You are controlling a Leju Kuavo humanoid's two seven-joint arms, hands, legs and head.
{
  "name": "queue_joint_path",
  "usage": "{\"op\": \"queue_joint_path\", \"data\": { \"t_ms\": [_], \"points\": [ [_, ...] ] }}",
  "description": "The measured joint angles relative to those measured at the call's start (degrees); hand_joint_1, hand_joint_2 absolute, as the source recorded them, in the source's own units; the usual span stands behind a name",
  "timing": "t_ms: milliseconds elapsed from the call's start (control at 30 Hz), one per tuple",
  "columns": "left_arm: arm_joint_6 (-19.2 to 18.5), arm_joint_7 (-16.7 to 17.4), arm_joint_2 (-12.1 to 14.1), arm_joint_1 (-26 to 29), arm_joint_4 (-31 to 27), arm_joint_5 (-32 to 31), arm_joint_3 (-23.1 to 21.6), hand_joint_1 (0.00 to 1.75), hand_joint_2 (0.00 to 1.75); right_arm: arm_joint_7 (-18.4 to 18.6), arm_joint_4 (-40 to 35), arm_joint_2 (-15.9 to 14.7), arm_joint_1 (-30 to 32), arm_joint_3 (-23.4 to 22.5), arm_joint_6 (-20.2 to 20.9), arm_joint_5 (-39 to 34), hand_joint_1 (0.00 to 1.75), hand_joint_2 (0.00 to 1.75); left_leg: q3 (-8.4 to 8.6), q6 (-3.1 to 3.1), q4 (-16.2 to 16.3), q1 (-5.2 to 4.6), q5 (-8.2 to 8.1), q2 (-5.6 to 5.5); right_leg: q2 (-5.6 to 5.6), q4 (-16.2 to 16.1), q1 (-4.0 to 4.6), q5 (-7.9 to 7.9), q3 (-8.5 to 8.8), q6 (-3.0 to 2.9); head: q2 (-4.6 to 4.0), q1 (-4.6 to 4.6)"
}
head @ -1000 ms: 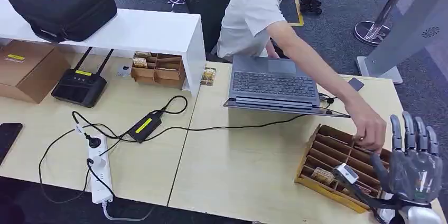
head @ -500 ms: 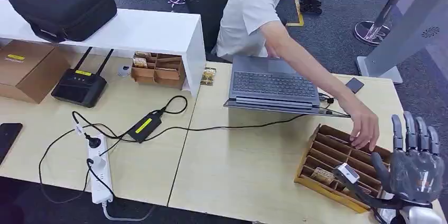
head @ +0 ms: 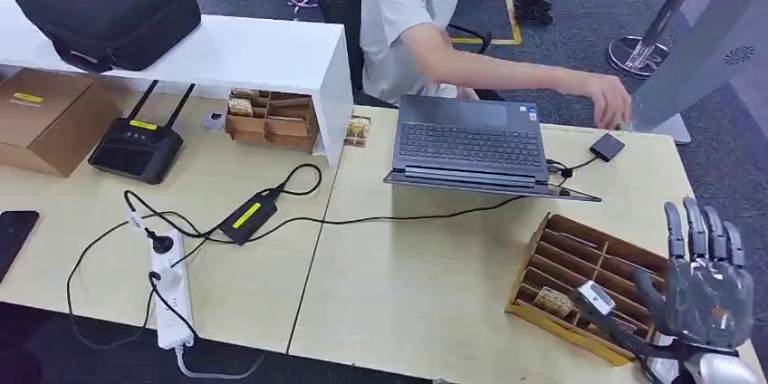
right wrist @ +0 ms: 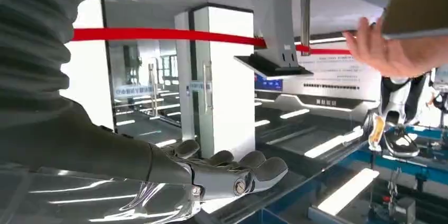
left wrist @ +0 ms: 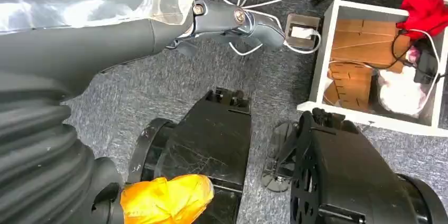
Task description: Pass the card to the sensor for recognition and then transmit it.
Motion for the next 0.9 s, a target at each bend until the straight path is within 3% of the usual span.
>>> {"op": "queue_joint_path", "data": {
  "t_ms": [167, 300, 400, 600, 900],
  "points": [
    [0.0, 0.1, 0.0, 0.0, 0.0, 0.1, 0.0, 0.00, 1.75, 0.0, -0.3, -0.3, 0.4, 0.0, 1.0, -0.3, 0.00, 1.75, 0.01, 0.00, 0.0, 0.00, 0.00, -0.01, -0.01, 0.0, 0.00, 0.00, 0.00, 0.00, 0.00, 0.00],
    [0.8, 1.6, 0.0, 0.2, -0.6, 0.7, 0.0, 0.00, 1.75, 1.7, -3.8, -1.5, 3.6, 0.2, 9.8, -2.5, 0.00, 1.75, -0.05, 0.00, 0.0, 0.00, 0.00, -0.13, -0.17, 0.0, 0.00, -0.01, 0.00, 0.01, 0.00, 0.00],
    [1.7, 2.7, 0.1, 0.4, -1.1, 1.0, 0.0, 0.00, 1.75, 3.6, -7.7, -2.6, 6.2, 0.7, 13.5, -3.1, 0.00, 1.75, -0.05, 0.01, 0.0, 0.00, -0.01, -0.10, -0.13, 0.0, 0.00, -0.02, -0.01, 0.01, 0.00, 0.00],
    [2.8, 3.2, 0.1, 0.8, -1.3, 1.5, -0.1, 0.00, 1.75, 5.5, -12.5, -4.8, 8.8, 2.1, 15.5, -3.4, 0.00, 1.75, -0.04, 0.01, 0.0, 0.00, -0.01, -0.09, -0.13, 0.0, 0.00, -0.02, -0.02, 0.01, 0.00, 0.00],
    [3.3, 3.2, 0.0, 1.0, -1.3, 2.3, -0.1, 0.00, 1.75, 6.2, -13.9, -6.7, 9.2, 3.5, 16.6, -4.9, 0.00, 1.75, -0.02, 0.01, 0.0, 0.00, 0.00, -0.06, -0.13, 0.0, -0.01, -0.01, -0.01, 0.01, 0.00, 0.00]
  ]
}}
